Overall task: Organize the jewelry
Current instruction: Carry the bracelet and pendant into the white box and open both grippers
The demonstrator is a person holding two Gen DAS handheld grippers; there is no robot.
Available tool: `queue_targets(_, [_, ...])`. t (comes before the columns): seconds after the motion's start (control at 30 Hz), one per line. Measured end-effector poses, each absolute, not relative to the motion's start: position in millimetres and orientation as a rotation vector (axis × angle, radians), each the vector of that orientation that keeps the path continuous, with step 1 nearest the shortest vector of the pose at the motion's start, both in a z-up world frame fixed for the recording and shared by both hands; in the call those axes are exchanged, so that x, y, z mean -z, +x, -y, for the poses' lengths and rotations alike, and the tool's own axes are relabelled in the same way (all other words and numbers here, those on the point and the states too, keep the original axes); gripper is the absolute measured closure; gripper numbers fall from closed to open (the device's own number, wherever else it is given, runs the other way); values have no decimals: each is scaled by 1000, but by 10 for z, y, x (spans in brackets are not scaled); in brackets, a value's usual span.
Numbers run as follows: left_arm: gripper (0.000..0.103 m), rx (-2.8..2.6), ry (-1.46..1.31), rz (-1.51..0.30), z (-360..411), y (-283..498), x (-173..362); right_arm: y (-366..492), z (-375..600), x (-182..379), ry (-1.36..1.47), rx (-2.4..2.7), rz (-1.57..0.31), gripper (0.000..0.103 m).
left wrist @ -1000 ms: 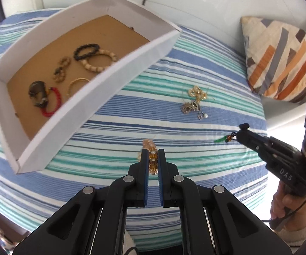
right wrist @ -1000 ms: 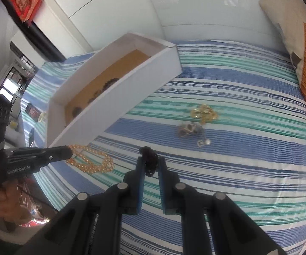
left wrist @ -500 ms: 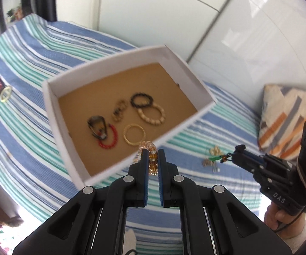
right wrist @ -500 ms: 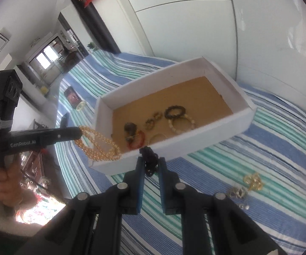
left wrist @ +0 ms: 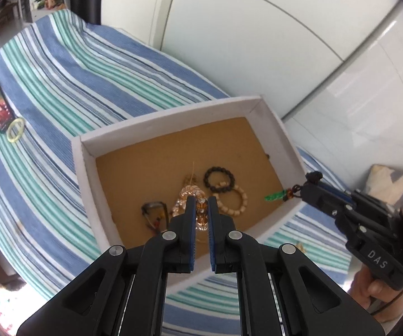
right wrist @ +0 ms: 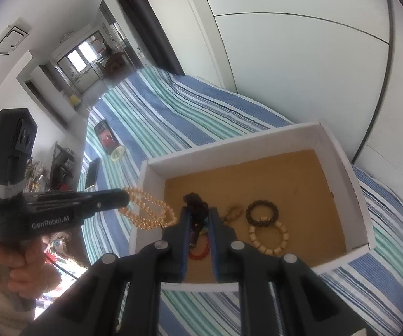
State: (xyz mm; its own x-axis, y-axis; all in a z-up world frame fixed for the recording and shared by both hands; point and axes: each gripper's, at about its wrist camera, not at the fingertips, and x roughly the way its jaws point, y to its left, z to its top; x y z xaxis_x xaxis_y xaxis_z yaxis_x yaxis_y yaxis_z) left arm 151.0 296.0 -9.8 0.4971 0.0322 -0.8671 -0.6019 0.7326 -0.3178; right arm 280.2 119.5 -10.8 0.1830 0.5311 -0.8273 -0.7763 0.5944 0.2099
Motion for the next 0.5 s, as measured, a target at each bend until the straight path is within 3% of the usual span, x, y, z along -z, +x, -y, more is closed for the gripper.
queue_targets(0.5, [97,-539,-729,-1058,-3515,2019,948,3598,-2078,1142,-436,-845,-1155,89])
